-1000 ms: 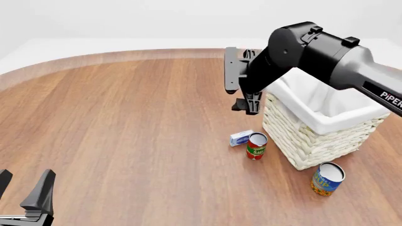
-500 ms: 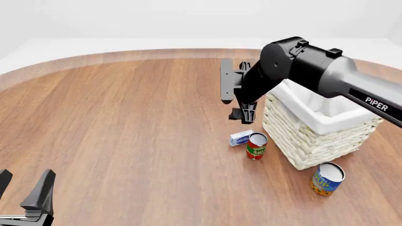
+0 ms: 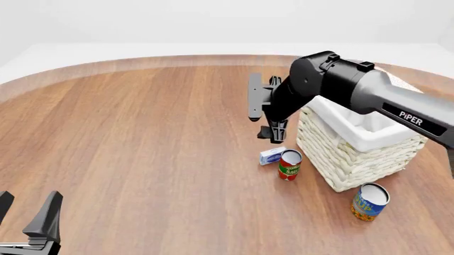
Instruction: Pick up the alphabet soup and the cream cheese box, and put them in the basket.
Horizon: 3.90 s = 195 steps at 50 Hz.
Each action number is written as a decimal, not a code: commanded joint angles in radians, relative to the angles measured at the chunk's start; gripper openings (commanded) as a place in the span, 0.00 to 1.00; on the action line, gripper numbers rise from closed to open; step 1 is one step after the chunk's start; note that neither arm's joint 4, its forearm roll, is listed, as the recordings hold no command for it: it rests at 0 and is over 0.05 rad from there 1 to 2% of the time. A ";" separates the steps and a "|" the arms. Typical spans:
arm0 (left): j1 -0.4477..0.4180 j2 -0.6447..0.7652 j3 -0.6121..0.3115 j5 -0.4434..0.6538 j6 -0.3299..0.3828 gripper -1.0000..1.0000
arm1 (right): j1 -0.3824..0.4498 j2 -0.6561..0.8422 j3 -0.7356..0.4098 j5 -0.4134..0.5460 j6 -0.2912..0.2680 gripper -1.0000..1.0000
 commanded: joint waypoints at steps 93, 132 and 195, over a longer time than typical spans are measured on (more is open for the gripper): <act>0.000 0.007 -0.004 -0.002 0.000 1.00 | -0.008 0.066 0.156 -0.154 0.019 1.00; 0.000 0.007 -0.004 -0.002 0.000 1.00 | -0.023 0.171 0.112 -0.178 0.039 1.00; 0.000 0.007 -0.004 -0.002 0.000 1.00 | -0.033 0.265 0.133 -0.239 0.105 1.00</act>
